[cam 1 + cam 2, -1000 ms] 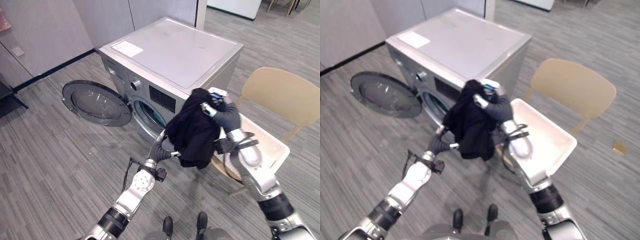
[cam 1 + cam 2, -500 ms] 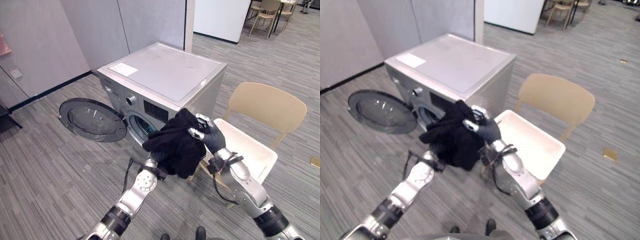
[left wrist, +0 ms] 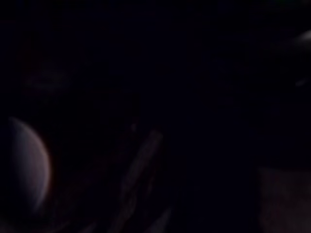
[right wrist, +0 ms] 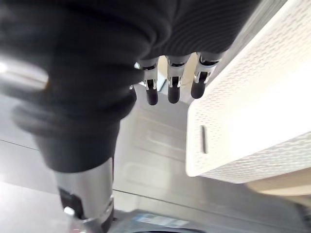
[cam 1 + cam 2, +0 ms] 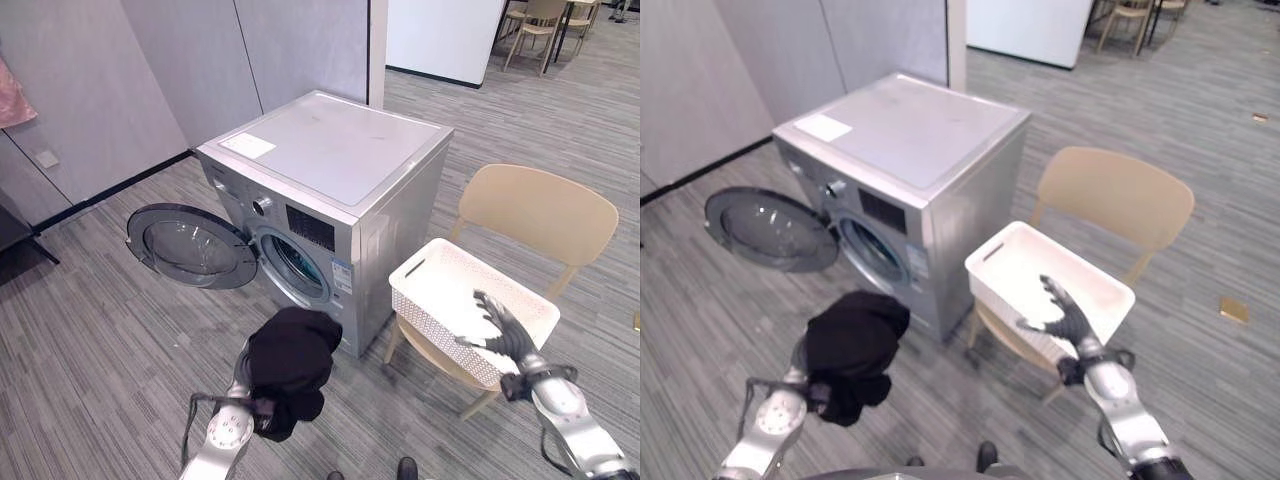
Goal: Grab the laundry basket,head to the washer,open it,put in the laundry and shut it.
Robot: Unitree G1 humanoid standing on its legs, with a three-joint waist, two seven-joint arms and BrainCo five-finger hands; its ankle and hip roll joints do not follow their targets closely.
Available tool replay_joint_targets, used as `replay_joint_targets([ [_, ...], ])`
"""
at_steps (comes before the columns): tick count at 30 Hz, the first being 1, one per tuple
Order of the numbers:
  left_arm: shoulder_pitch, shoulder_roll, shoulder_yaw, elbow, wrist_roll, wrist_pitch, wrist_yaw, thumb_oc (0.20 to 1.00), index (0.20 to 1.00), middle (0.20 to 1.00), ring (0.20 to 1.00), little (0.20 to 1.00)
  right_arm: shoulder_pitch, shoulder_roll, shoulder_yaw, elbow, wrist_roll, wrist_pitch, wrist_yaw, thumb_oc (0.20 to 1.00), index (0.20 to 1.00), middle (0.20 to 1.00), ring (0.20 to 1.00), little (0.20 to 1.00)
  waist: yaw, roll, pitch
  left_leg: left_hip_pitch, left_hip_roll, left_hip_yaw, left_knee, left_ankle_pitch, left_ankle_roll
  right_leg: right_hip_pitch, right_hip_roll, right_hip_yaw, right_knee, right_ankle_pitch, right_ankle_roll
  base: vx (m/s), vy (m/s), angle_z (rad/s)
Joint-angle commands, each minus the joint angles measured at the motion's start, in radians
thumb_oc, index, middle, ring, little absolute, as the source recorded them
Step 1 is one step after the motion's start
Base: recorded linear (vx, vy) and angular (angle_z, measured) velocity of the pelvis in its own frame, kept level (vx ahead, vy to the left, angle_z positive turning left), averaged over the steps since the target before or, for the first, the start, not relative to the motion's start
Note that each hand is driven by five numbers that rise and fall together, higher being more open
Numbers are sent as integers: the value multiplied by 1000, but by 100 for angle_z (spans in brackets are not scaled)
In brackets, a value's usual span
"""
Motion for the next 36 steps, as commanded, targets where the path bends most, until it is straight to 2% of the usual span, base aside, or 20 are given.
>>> replay_joint_targets([
  [1, -46, 43, 50, 15, -22, -26, -40, 200, 200, 200, 200, 200, -40, 14, 0, 39, -64, -25, 11, 1000, 1000, 1000, 1000, 1000, 13, -45, 0, -40, -12, -21, 10, -20, -25, 71, -29, 27, 80, -176, 56, -36, -61, 1],
  [7, -4, 31, 94, 154, -41, 7, -66, 200, 200, 200, 200, 200, -42, 36, 7, 236, -71, -6, 16, 1000, 1000, 1000, 1000, 1000, 17, -44, 42, -81, -10, -38, 57, -19, -29, 57, -24, 26, 82, -177, 42, -50, -39, 3],
  [13, -27, 19, 109, 218, -74, 11, -44, 200, 200, 200, 200, 200, -58, 63, -4, 318, -42, -5, -18, 1000, 1000, 1000, 1000, 1000, 31, -56, 102, -193, -25, -39, 132, -8, -43, 25, -35, -31, 61, -160, 40, -111, -11, 38],
  [14, -34, 19, 112, 204, -82, 8, -36, 200, 200, 200, 200, 200, -53, 71, -11, 327, -34, -2, -30, 1000, 1000, 1000, 1000, 1000, 39, -64, 123, -236, -23, -1, 163, -3, -47, 14, -45, -62, 48, -153, 39, -92, 19, 62],
  [16, -55, 18, 117, 193, -83, 8, -28, 200, 200, 200, 200, 200, -48, 81, -16, 340, -36, 4, -44, 1000, 1000, 1000, 1000, 1000, 30, -72, 129, -245, 13, 115, 178, -22, -37, 8, -66, -121, 34, -143, 46, -66, 39, 58],
  [17, -55, 18, 117, 193, -82, 8, -28, 200, 200, 200, 200, 200, -48, 81, -16, 340, -36, 4, -44, 1000, 1000, 1000, 1000, 1000, 31, -72, 129, -245, 13, 115, 179, -23, -37, 8, -66, -121, 34, -143, 46, 64, 100, 139],
  [18, -70, 18, 118, 172, -84, 6, -20, 200, 200, 200, 200, 200, -61, 84, -10, 348, -42, 12, -59, 1000, 1000, 1000, 1000, 1000, 21, -73, 128, -239, 58, 237, 197, -53, -44, 18, -87, -181, 22, -149, 57, 88, 139, 151],
  [20, -81, 16, 117, 167, -78, 7, -19, 200, 200, 200, 200, 200, -67, 94, -8, 351, -47, 19, -66, 1000, 1000, 1000, 1000, 1000, 9, -69, 118, -215, 89, 332, 165, -52, -46, 21, -105, -244, 32, -149, 62, 98, 168, 133],
  [24, -80, 1, 107, 163, -70, 7, -19, 200, 200, 200, 200, 200, -96, 112, 13, 373, -60, 22, -66, 1000, 1000, 1000, 1000, 1000, 15, -73, 105, -213, 69, 322, 157, -63, -21, 57, -137, -298, 75, -165, 71, 228, 250, 79],
  [25, -82, 6, 109, 175, -57, 14, -21, 200, 200, 200, 200, 200, -126, 133, 31, 382, -72, 27, -67, 1000, 1000, 1000, 1000, 1000, 28, -88, 102, -204, 49, 302, 151, -79, -4, 58, -157, -304, 127, -168, 79, 149, 163, 45],
  [26, -82, 7, 110, 175, -57, 14, -21, 200, 200, 200, 200, 200, -128, 134, 32, 383, -72, 27, -67, 1000, 1000, 1000, 1000, 1000, 27, -89, 103, -203, 47, 302, 151, -80, -3, 58, -160, -305, 130, -170, 80, 291, 279, 63],
  [27, -82, 18, 116, 176, -49, 21, -24, 200, 200, 200, 200, 200, -134, 162, 44, 377, -70, 32, -63, 1000, 1000, 1000, 1000, 1000, 39, -109, 105, -192, 26, 283, 154, -104, 21, 42, -184, -296, 219, -176, 90, 216, 180, 70],
  [29, -91, 34, 117, 178, -41, 24, -20, 200, 200, 200, 200, 200, -144, 178, 57, 366, -65, 30, -63, 1000, 1000, 1000, 1000, 1000, 40, -124, 111, -173, 5, 252, 150, -123, 38, 4, -186, -243, 313, -155, 104, 265, 183, 66],
  [30, -95, 38, 116, 175, -37, 28, -18, 200, 200, 200, 200, 200, -146, 186, 59, 355, -63, 32, -64, 1000, 1000, 1000, 1000, 1000, 34, -130, 115, -156, -5, 232, 141, -131, 46, -27, -165, -195, 353, -152, 106, 172, 114, 68],
  [31, -103, 41, 114, 170, -36, 30, -14, 200, 200, 200, 200, 200, -149, 192, 64, 342, -61, 33, -65, 1000, 1000, 1000, 1000, 1000, 23, -131, 124, -147, -6, 219, 126, -113, 52, -86, -118, -131, 382, -144, 89, 169, 103, 86],
  [32, -108, 40, 114, 169, -38, 30, -13, 200, 200, 200, 200, 200, -152, 192, 69, 336, -59, 33, -64, 1000, 1000, 1000, 1000, 1000, 13, -129, 132, -129, -11, 199, 114, -114, 51, -125, -87, -87, 390, -146, 91, 161, 74, 84],
  [36, -126, 37, 100, 176, -42, 32, -13, 200, 200, 200, 200, 200, -151, 189, 90, 320, -42, 36, -51, 1000, 1000, 1000, 1000, 1000, -9, -136, 160, -68, -31, 124, 102, -140, 52, -214, -44, -41, 308, -120, 77, 205, 14, 54],
])
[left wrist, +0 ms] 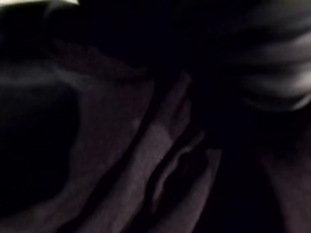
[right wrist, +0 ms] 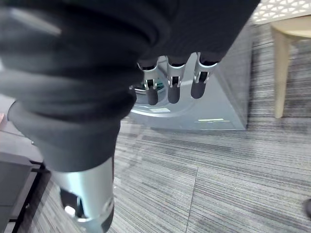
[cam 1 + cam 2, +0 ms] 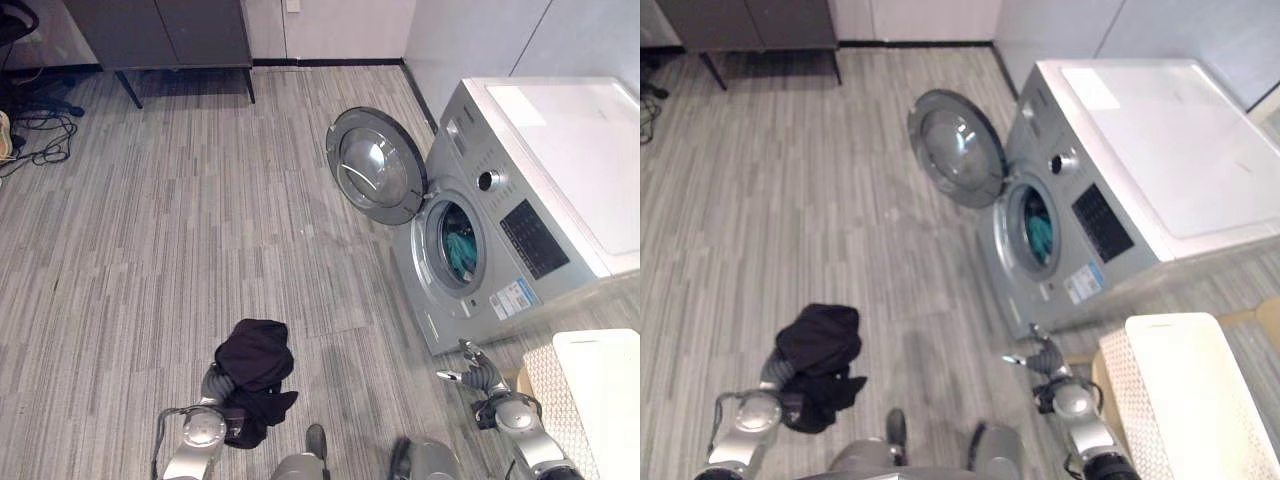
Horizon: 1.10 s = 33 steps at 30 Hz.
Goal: Grab the laundry basket,head to the washer,open it,put in the laundry and shut it.
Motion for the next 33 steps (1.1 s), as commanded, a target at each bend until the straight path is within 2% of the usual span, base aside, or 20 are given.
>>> replay_joint_targets([
  [1, 6, 16, -9, -68, -5, -33, 5, 200, 200, 200, 200, 200, -7, -23, -1, -14, -5, -15, 1, 1000, 1000, 1000, 1000, 1000, -20, -15, 19, -28, -9, -34, 51, -93, -34, 99, 57, -32, -195, 99, -5, 156, -53, 56],
  [3, -5, 11, -19, -59, 0, -32, 2, 200, 200, 200, 200, 200, 10, -24, 3, -11, -9, -13, 6, 1000, 1000, 1000, 1000, 1000, -37, -28, 36, 4, -30, -108, 66, -119, -41, 45, 68, 13, -279, 153, 15, 266, -123, 76],
  [5, -10, 10, -23, -47, 12, -37, 2, 200, 200, 200, 200, 200, 19, -22, 3, 0, -7, -16, 8, 1000, 1000, 1000, 1000, 1000, -42, -37, 35, 8, -39, -136, 93, -136, -48, 67, 56, 10, -309, 160, 15, 224, -142, 88],
  [7, -3, 1, -31, -44, 24, -35, -4, 200, 200, 200, 200, 200, 26, -19, 10, 14, -9, -22, 18, 1000, 1000, 1000, 1000, 1000, -45, -39, 15, 25, -38, -141, 104, -158, -66, 110, 64, 26, -328, 153, -2, 257, -147, 83],
  [9, 9, -8, -33, -51, 16, -33, -19, 200, 200, 200, 200, 200, 32, -23, 7, 21, -9, -24, 22, 1000, 1000, 1000, 1000, 1000, -50, -39, -5, 8, -27, -130, 179, -147, -104, 152, 61, 19, -351, 146, -19, 259, -146, 57],
  [11, 8, -12, -45, -51, 16, -30, -28, 200, 200, 200, 200, 200, 27, -29, 10, 26, 3, -22, 25, 1000, 1000, 1000, 1000, 1000, -52, -45, -1, -53, 4, -98, 323, -126, -120, 201, 62, 18, -377, 136, -37, 157, -115, 67],
  [13, 5, -13, -50, -51, 16, -28, -30, 200, 200, 200, 200, 200, 24, -31, 10, 32, 6, -21, 22, 1000, 1000, 1000, 1000, 1000, -52, -46, 1, -81, 26, -72, 348, -118, -119, 221, 60, 11, -386, 123, -45, 73, -38, 43],
  [15, -3, -14, -60, -52, 21, -23, -34, 200, 200, 200, 200, 200, 11, -39, 10, 39, 10, -16, 16, 1000, 1000, 1000, 1000, 1000, -39, -44, 5, -144, 44, -38, 292, -119, -99, 259, 54, 0, -400, 96, -52, 169, 0, 11],
  [16, -2, -13, -61, -52, 25, -22, -33, 200, 200, 200, 200, 200, 9, -41, 7, 37, 11, -16, 12, 1000, 1000, 1000, 1000, 1000, -34, -44, 7, -172, 45, -45, 271, -97, -100, 269, 59, 3, -402, 88, -52, 234, 17, 4],
  [18, 2, -9, -61, -58, 28, -20, -29, 200, 200, 200, 200, 200, 7, -44, 6, 41, 8, -15, 2, 1000, 1000, 1000, 1000, 1000, -16, -36, 16, -239, 50, -77, 211, -14, -115, 296, 76, 16, -407, 62, -57, 167, 29, 12],
  [19, 2, -9, -61, -58, 28, -20, -29, 200, 200, 200, 200, 200, 8, -45, 6, 41, 8, -15, 2, 1000, 1000, 1000, 1000, 1000, -15, -37, 17, -235, 49, -77, 206, -12, -115, 297, 75, 16, -407, 62, -57, 165, 49, 9],
  [20, 1, -8, -61, -55, 28, -21, -27, 200, 200, 200, 200, 200, 8, -46, 6, 49, 2, -15, -3, 1000, 1000, 1000, 1000, 1000, -7, -32, 21, -253, 54, -98, 164, 26, -126, 313, 83, 25, -408, 49, -58, 278, 108, -32],
  [21, 4, -7, -61, -57, 26, -22, -21, 200, 200, 200, 200, 200, 8, -48, 9, 59, -12, -12, -9, 1000, 1000, 1000, 1000, 1000, 10, -29, 31, -293, 55, -150, 103, 59, -137, 339, 92, 53, -397, 18, -61, 368, 173, -53],
  [23, 12, -5, -60, -67, 21, -24, -17, 200, 200, 200, 200, 200, 5, -55, 12, 68, -22, -14, -12, 1000, 1000, 1000, 1000, 1000, 25, -27, 34, -324, 52, -221, 69, 76, -147, 361, 98, 92, -376, -8, -59, 320, 177, -56],
  [24, 12, -5, -60, -67, 21, -24, -17, 200, 200, 200, 200, 200, 4, -55, 12, 68, -22, -14, -12, 1000, 1000, 1000, 1000, 1000, 25, -25, 33, -326, 53, -222, 68, 78, -147, 359, 100, 92, -377, -6, -59, 245, 143, -64],
  [26, 18, -2, -58, -72, 14, -27, -19, 200, 200, 200, 200, 200, 3, -57, 7, 69, -29, -13, -11, 1000, 1000, 1000, 1000, 1000, 36, -22, 25, -334, 38, -272, 101, 83, -151, 386, 95, 136, -356, -29, -51, 384, 277, -94],
  [27, 17, 9, -66, -72, 20, -24, -29, 200, 200, 200, 200, 200, 0, -52, -1, 83, -32, -11, -8, 1000, 1000, 1000, 1000, 1000, 27, -22, 11, -330, 38, -256, 141, 91, -145, 397, 75, 156, -338, -29, -39, 502, 398, -117],
  [29, 10, 16, -70, -67, 26, -25, -34, 200, 200, 200, 200, 200, -8, -42, -2, 88, -27, -9, -7, 1000, 1000, 1000, 1000, 1000, 21, -31, -2, -323, 24, -223, 178, 62, -132, 400, 43, 176, -344, -14, -23, 328, 274, -117],
  [30, 10, 16, -70, -67, 26, -25, -34, 200, 200, 200, 200, 200, -8, -41, -2, 88, -27, -9, -7, 1000, 1000, 1000, 1000, 1000, 23, -32, -2, -323, 24, -220, 180, 60, -131, 400, 42, 178, -344, -15, -22, 206, 166, -85],
  [33, 2, 44, -68, -79, 36, -29, -39, 200, 200, 200, 200, 200, -26, -21, 6, 84, -23, -6, 3, 1000, 1000, 1000, 1000, 1000, 9, -47, -22, -305, 36, -117, 257, -27, -101, 365, -6, 207, -307, 19, 8, 258, 256, -82],
])
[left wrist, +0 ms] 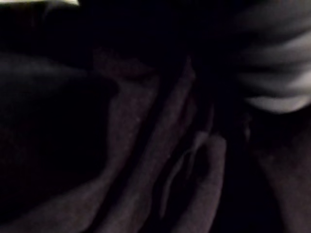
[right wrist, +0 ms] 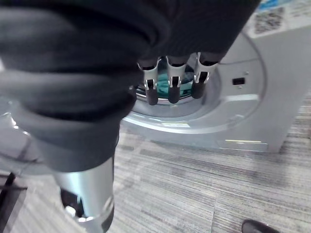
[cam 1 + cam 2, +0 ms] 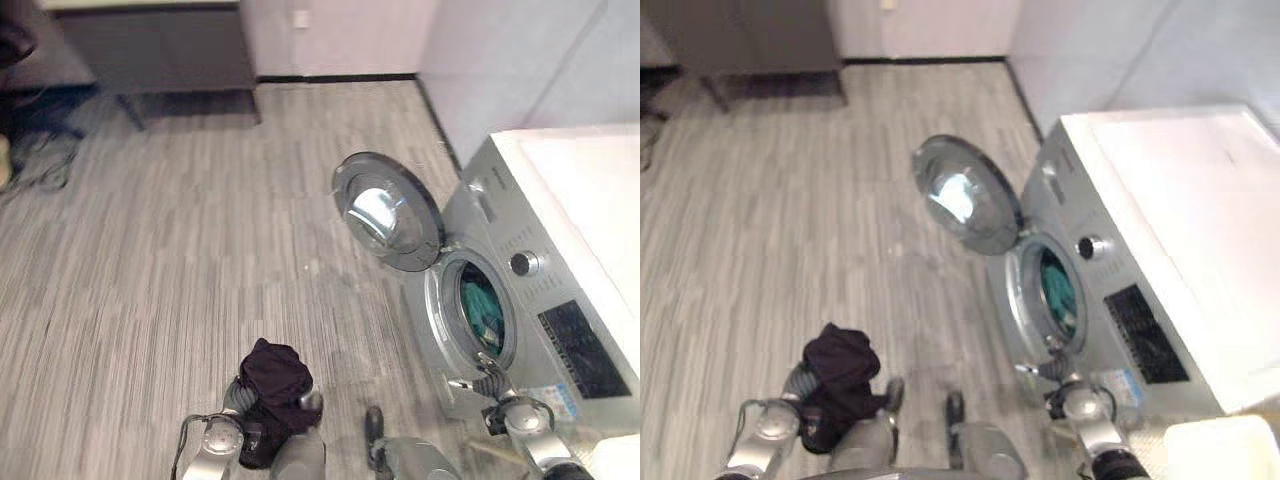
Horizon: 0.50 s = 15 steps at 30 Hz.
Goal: Grab the laundry basket,head to the washer,open it,put in the laundry and shut it.
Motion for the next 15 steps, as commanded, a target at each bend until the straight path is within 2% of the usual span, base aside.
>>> replay_joint_targets([
  [1, 21, 72, 29, -86, 26, -65, -8, 200, 200, 200, 200, 200, -11, 11, 7, -42, -22, -25, 1, 1000, 1000, 1000, 1000, 1000, 9, -70, -58, -122, 10, 40, 135, -81, -18, 214, -120, 7, -78, -45, 134, 118, 142, -111],
  [2, 25, 75, 32, -86, 28, -66, -8, 200, 200, 200, 200, 200, -16, 16, 7, -39, -24, -25, 4, 1000, 1000, 1000, 1000, 1000, 10, -68, -59, -105, 21, 66, 134, -101, -9, 192, -129, 0, -45, -35, 139, 165, 176, -122],
  [4, 34, 88, 40, -97, 32, -64, -7, 200, 200, 200, 200, 200, -15, 27, 13, -36, -26, -24, 12, 1000, 1000, 1000, 1000, 1000, 7, -67, -51, -30, 36, 135, 108, -135, 10, 140, -158, -84, 32, 16, 157, 231, 196, -114],
  [7, 31, 89, 35, -96, 32, -62, -11, 200, 200, 200, 200, 200, -15, 30, 15, -34, -27, -22, 19, 1000, 1000, 1000, 1000, 1000, -9, -61, -45, 18, 35, 161, 69, -139, 20, 74, -125, -106, 73, 36, 157, 125, 78, -84],
  [9, 9, 73, 27, -84, 17, -62, -6, 200, 200, 200, 200, 200, -29, 29, 16, -18, -21, -23, 13, 1000, 1000, 1000, 1000, 1000, -29, -53, -35, 84, 24, 197, 28, -160, 23, 3, -106, -219, 25, 42, 152, 264, 100, -60],
  [10, 7, 71, 24, -84, 16, -62, -7, 200, 200, 200, 200, 200, -31, 29, 16, -13, -22, -22, 12, 1000, 1000, 1000, 1000, 1000, -33, -48, -39, 105, 23, 198, 23, -181, 21, -4, -108, -252, 13, 30, 155, 218, 9, -75],
  [11, -3, 64, 18, -72, 12, -63, -5, 200, 200, 200, 200, 200, -36, 26, 18, -8, -23, -26, 6, 1000, 1000, 1000, 1000, 1000, -34, -48, -35, 128, 24, 227, 9, -174, 24, -20, -120, -335, -10, 61, 140, 282, 6, -86],
  [12, -5, 60, 14, -72, 11, -63, -7, 200, 200, 200, 200, 200, -32, 25, 16, -9, -24, -26, 7, 1000, 1000, 1000, 1000, 1000, -37, -36, -41, 162, 27, 228, -9, -199, 18, -31, -117, -381, -8, 47, 148, 272, -40, -67],
  [14, -9, 58, 11, -64, 16, -59, -8, 200, 200, 200, 200, 200, -22, 21, 6, -3, -31, -21, 2, 1000, 1000, 1000, 1000, 1000, -51, -28, -38, 194, 32, 242, -5, -214, 14, -55, -131, -435, -4, 48, 148, 238, -63, -49],
  [15, -8, 58, 10, -65, 16, -59, -8, 200, 200, 200, 200, 200, -22, 20, 6, -4, -31, -21, 2, 1000, 1000, 1000, 1000, 1000, -51, -28, -38, 194, 32, 241, -3, -215, 14, -54, -131, -436, -3, 47, 149, 280, -162, -35],
])
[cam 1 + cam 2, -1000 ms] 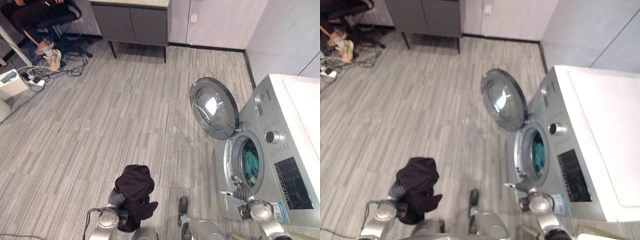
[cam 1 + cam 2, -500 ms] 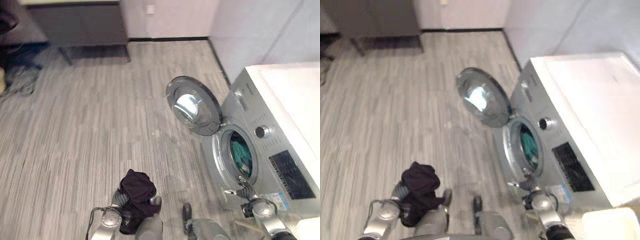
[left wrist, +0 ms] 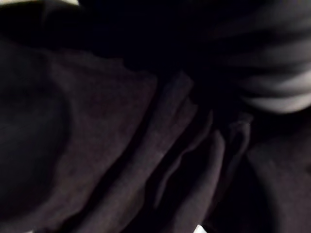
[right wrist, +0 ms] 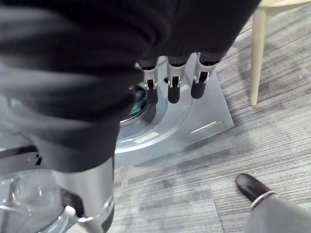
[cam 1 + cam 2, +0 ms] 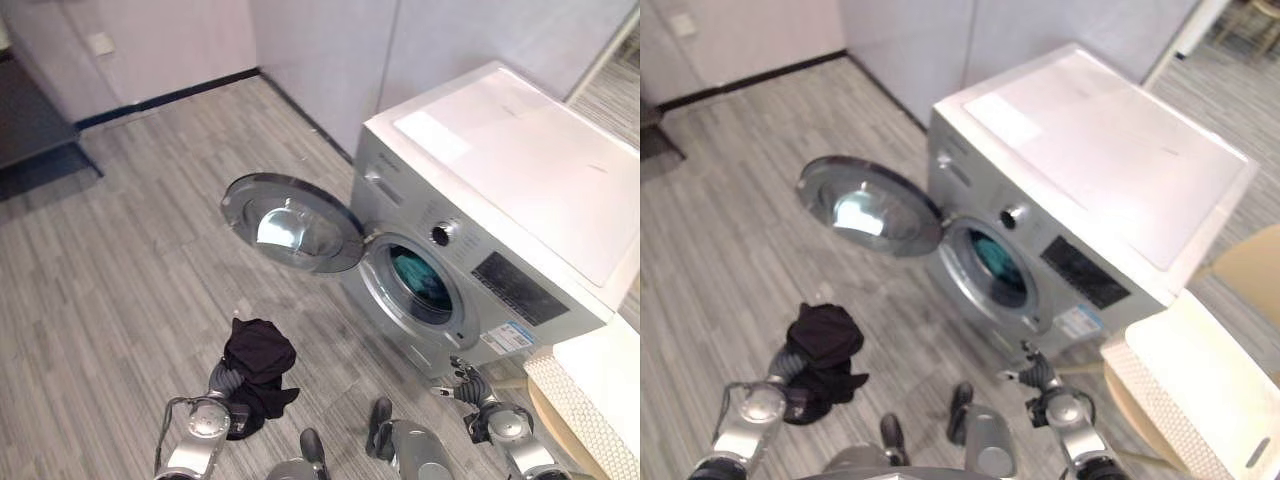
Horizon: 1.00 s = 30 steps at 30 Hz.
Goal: Grab the laundry basket,head to the washer,open it,put in the laundry and shut it.
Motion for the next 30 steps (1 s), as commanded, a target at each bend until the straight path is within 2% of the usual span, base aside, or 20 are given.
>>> replay_joint_targets([
  [1, 13, 18, -26, -75, 32, -57, -21, 200, 200, 200, 200, 200, 7, -43, -34, 3, -19, -29, -13, 1000, 1000, 1000, 1000, 1000, -3, 2, -35, -5, 52, -151, 151, -147, -21, 116, 66, 40, -150, 33, -17, 285, -156, -26],
  [2, 20, 13, -26, -77, 27, -57, -28, 200, 200, 200, 200, 200, 13, -50, -38, 7, -17, -28, -14, 1000, 1000, 1000, 1000, 1000, -2, 4, -41, -7, 65, -137, 194, -160, -29, 139, 70, 35, -172, 31, -27, 441, -257, 10],
  [3, 28, 5, -30, -82, 21, -56, -31, 200, 200, 200, 200, 200, 11, -56, -41, 13, -1, -30, -21, 1000, 1000, 1000, 1000, 1000, -2, 8, -43, -34, 104, -128, 341, -133, -55, 187, 101, 62, -202, 18, -55, 267, -141, 13],
  [4, 27, 1, -34, -78, 18, -56, -30, 200, 200, 200, 200, 200, 9, -60, -41, 15, 2, -28, -21, 1000, 1000, 1000, 1000, 1000, 3, 11, -40, -48, 111, -138, 383, -109, -67, 204, 113, 73, -211, 9, -66, 162, -115, -25],
  [5, 20, -2, -39, -74, 13, -57, -27, 200, 200, 200, 200, 200, 5, -64, -42, 15, 6, -29, -23, 1000, 1000, 1000, 1000, 1000, 9, 0, -35, -89, 101, -151, 407, -63, -63, 213, 106, 80, -228, 19, -83, 51, 11, -76],
  [7, 16, -13, -46, -64, 6, -58, -24, 200, 200, 200, 200, 200, -3, -69, -42, 20, 16, -30, -24, 1000, 1000, 1000, 1000, 1000, 20, -7, -32, -143, 88, -189, 365, -86, -55, 243, 102, 102, -246, 9, -80, 114, 60, -81],
  [8, 16, -16, -46, -63, 2, -58, -22, 200, 200, 200, 200, 200, -3, -70, -44, 23, 16, -30, -25, 1000, 1000, 1000, 1000, 1000, 24, -9, -30, -150, 91, -201, 330, -77, -60, 255, 100, 110, -252, 7, -76, 167, 97, -40],
  [10, 14, -20, -46, -61, -3, -61, -19, 200, 200, 200, 200, 200, -4, -74, -46, 31, 18, -33, -31, 1000, 1000, 1000, 1000, 1000, 35, -1, -26, -172, 100, -239, 221, -13, -79, 278, 108, 132, -271, 3, -65, 138, 102, -15],
  [11, 14, -20, -47, -61, -3, -61, -19, 200, 200, 200, 200, 200, -4, -74, -46, 31, 18, -33, -31, 1000, 1000, 1000, 1000, 1000, 35, -1, -25, -170, 99, -239, 218, -11, -79, 280, 108, 132, -271, 3, -65, 106, 89, -14],
  [12, 15, -22, -48, -63, -6, -62, -16, 200, 200, 200, 200, 200, -3, -74, -47, 31, 18, -33, -33, 1000, 1000, 1000, 1000, 1000, 40, 6, -22, -177, 105, -259, 164, 24, -88, 291, 115, 145, -279, -1, -63, 161, 165, -33],
  [13, 14, -26, -50, -60, -10, -62, -6, 200, 200, 200, 200, 200, -7, -74, -46, 41, 19, -37, -41, 1000, 1000, 1000, 1000, 1000, 57, 19, -16, -200, 104, -342, 79, 88, -104, 310, 129, 182, -283, -11, -60, 213, 219, -45],
  [17, 18, -33, -52, -58, -31, -69, 8, 200, 200, 200, 200, 200, -17, -81, -46, 48, 14, -36, -44, 1000, 1000, 1000, 1000, 1000, 87, 38, 1, -255, 67, -548, 38, 122, -127, 327, 137, 272, -252, -36, -58, 174, 228, -78],
  [18, 18, -35, -54, -53, -33, -72, 5, 200, 200, 200, 200, 200, -20, -80, -46, 52, 11, -38, -40, 1000, 1000, 1000, 1000, 1000, 85, 49, -5, -240, 69, -564, 26, 122, -126, 325, 140, 295, -246, -42, -52, 166, 306, -125],
  [21, 20, -29, -67, -39, -27, -70, -10, 200, 200, 200, 200, 200, -14, -73, -53, 62, 5, -35, -35, 1000, 1000, 1000, 1000, 1000, 74, 52, -17, -221, 61, -531, 67, 101, -113, 323, 101, 327, -230, -37, -30, 158, 354, -75],
  [24, 13, -18, -67, -33, -28, -73, -10, 200, 200, 200, 200, 200, -20, -63, -52, 59, -3, -31, -37, 1000, 1000, 1000, 1000, 1000, 63, 44, -24, -211, 44, -464, 98, 61, -80, 291, 56, 381, -221, -14, -2, 54, 268, -50],
  [25, 12, -18, -67, -33, -28, -73, -10, 200, 200, 200, 200, 200, -20, -63, -52, 59, -3, -31, -37, 1000, 1000, 1000, 1000, 1000, 66, 43, -24, -211, 45, -461, 99, 59, -80, 290, 56, 384, -220, -14, -2, -18, 238, -95],
  [26, -4, -9, -65, -31, -32, -79, 2, 200, 200, 200, 200, 200, -34, -56, -44, 57, -10, -28, -39, 1000, 1000, 1000, 1000, 1000, 59, 41, -19, -205, 42, -406, 114, 38, -63, 249, 36, 406, -198, 7, 15, -21, 152, -102],
  [27, -4, -8, -65, -30, -32, -79, 2, 200, 200, 200, 200, 200, -34, -56, -44, 57, -10, -28, -39, 1000, 1000, 1000, 1000, 1000, 62, 40, -18, -205, 43, -403, 114, 37, -62, 247, 37, 409, -197, 7, 15, -123, 249, -116],
  [28, -31, -1, -66, -30, -44, -91, 18, 200, 200, 200, 200, 200, -59, -45, -28, 50, -15, -30, -44, 1000, 1000, 1000, 1000, 1000, 64, 43, 0, -196, 54, -347, 121, 22, -52, 196, 16, 384, -169, 32, 28, -146, 144, -73],
  [30, -54, 0, -72, -38, -47, -95, 24, 200, 200, 200, 200, 200, -71, -40, -23, 39, -14, -38, -48, 1000, 1000, 1000, 1000, 1000, 67, 50, 10, -191, 61, -305, 116, 20, -44, 168, 6, 310, -135, 32, 25, -129, 154, -111],
])
